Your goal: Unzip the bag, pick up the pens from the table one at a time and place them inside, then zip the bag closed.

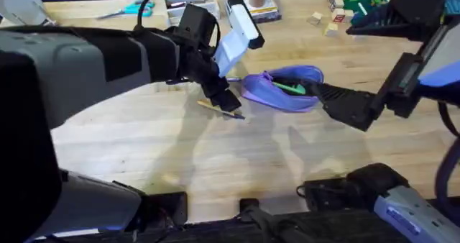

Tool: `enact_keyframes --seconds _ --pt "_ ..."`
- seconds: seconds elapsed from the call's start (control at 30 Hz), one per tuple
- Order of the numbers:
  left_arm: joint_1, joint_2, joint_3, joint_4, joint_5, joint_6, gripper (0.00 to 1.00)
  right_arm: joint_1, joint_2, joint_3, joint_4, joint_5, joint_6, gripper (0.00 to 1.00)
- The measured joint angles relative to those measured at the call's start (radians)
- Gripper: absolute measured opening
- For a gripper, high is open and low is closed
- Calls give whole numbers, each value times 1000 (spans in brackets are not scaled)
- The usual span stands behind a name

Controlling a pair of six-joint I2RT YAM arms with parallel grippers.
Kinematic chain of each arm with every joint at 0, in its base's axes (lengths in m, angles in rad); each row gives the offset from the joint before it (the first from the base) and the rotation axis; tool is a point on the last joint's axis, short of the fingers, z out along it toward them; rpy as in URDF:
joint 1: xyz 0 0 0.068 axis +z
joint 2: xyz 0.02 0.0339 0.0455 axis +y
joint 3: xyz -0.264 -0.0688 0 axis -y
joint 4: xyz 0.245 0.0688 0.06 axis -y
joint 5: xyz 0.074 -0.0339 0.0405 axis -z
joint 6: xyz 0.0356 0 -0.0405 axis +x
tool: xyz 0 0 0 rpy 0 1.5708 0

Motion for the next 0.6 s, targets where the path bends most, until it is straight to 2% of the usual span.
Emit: enact_keyframes --seconds 0.33,0.6 --pt "4 1 27 21 -45 -22 991 0 0 0 0 -10 0 997" --pt "44 53 42 -15 -43 -33 991 0 0 0 0 -17 0 998"
